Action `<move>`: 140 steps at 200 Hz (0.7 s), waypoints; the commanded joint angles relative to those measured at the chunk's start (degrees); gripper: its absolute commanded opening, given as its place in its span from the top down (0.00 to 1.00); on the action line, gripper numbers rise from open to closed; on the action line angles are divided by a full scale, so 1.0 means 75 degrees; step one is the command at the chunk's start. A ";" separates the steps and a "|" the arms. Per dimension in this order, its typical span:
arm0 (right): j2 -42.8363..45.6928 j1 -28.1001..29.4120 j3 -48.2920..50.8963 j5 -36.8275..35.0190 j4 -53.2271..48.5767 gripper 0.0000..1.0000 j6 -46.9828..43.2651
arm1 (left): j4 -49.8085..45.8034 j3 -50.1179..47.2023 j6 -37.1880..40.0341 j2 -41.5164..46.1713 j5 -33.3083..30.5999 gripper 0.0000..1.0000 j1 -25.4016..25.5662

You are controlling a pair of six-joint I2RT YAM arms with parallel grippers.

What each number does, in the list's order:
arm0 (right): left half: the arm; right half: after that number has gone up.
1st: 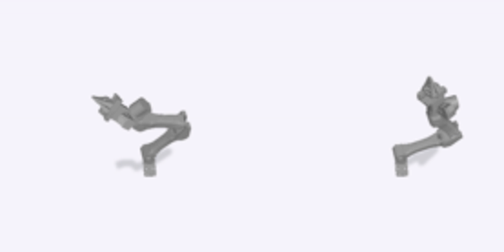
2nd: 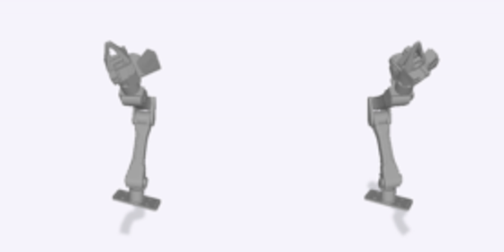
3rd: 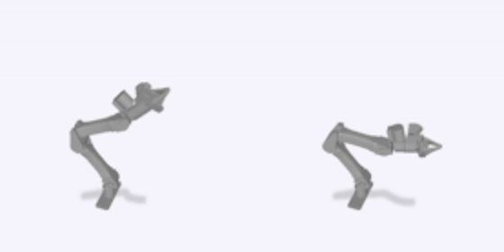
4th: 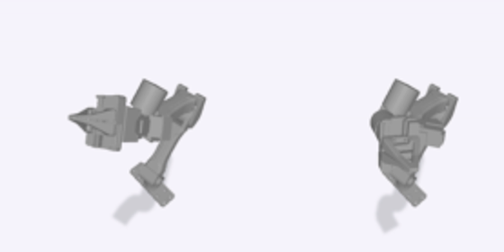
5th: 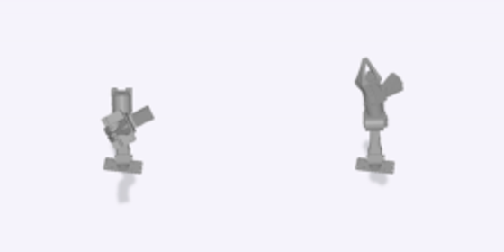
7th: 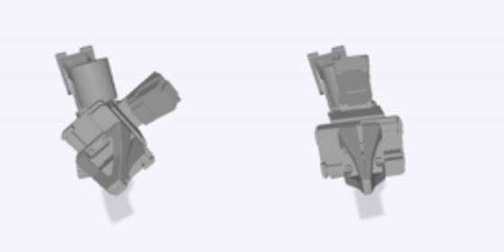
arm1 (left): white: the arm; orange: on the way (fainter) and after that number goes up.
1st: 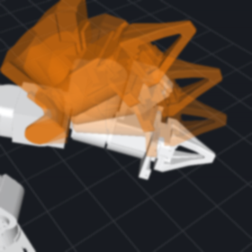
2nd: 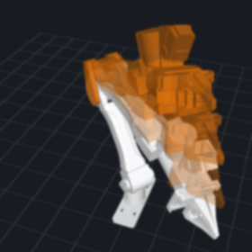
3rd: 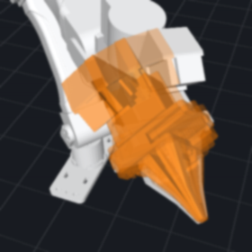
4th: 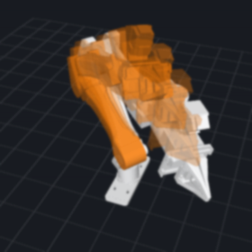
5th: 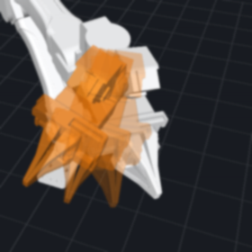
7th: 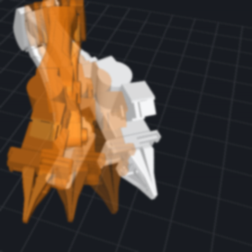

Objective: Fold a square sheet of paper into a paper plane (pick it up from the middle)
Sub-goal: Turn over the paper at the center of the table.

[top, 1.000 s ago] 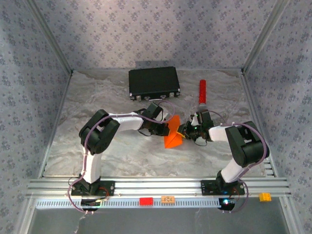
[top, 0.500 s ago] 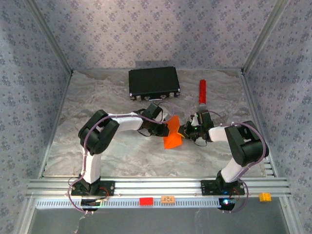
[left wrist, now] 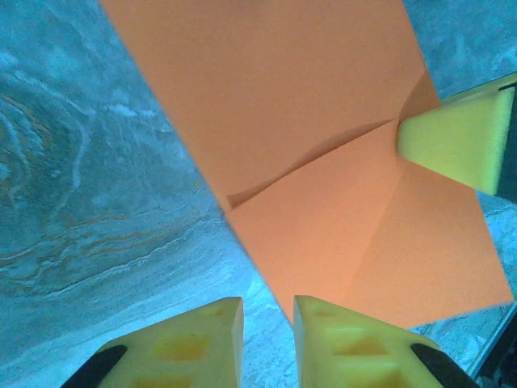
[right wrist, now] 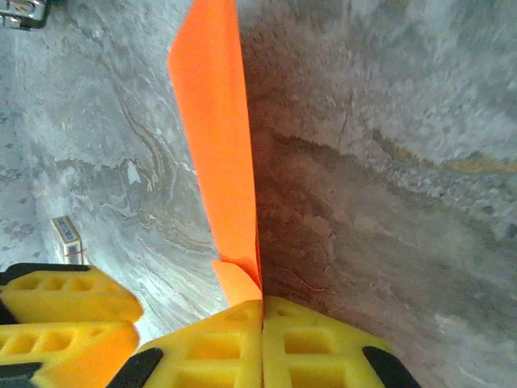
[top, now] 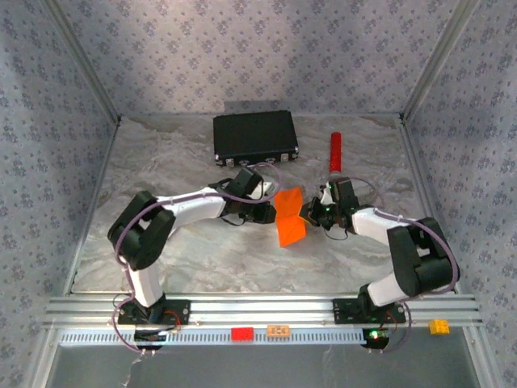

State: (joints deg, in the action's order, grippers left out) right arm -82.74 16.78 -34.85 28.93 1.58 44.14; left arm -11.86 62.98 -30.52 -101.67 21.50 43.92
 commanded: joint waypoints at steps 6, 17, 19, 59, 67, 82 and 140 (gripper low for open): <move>0.0709 0.0126 -0.0482 -0.1169 -0.1776 0.91 -0.0738 | 0.0022 -0.0151 -0.0092 0.0838 -0.0746 0.74 0.0033; 0.0969 0.0210 -0.0652 -0.1534 -0.2172 0.91 -0.0885 | 0.0023 -0.0236 -0.0078 0.1119 -0.1026 0.72 0.0028; 0.1019 0.0221 -0.0680 -0.1609 -0.2245 0.91 -0.0917 | 0.0031 -0.0254 -0.0079 0.1177 -0.1073 0.72 0.0030; 0.1526 0.1157 -0.1738 -0.4060 -0.4034 0.93 -0.1614 | 0.0501 -0.0902 -0.0137 0.2208 -0.1979 0.57 -0.0004; 0.1523 0.1397 -0.1961 -0.4568 -0.4324 0.93 -0.1744 | 0.0559 -0.1046 -0.0149 0.2399 -0.2207 0.54 -0.0011; 0.1387 0.1808 -0.2345 -0.5481 -0.4867 0.93 -0.1873 | 0.0704 -0.1318 -0.0201 0.2791 -0.2666 0.47 -0.0038; -0.0072 0.3241 -0.3732 -0.9394 -0.7058 0.95 -0.1673 | 0.0861 -0.2202 -0.0536 0.3973 -0.3864 0.14 -0.0279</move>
State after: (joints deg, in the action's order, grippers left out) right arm -78.72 36.95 -58.94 -22.98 -39.90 31.42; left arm -6.61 48.27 -33.10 -75.22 -1.26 42.78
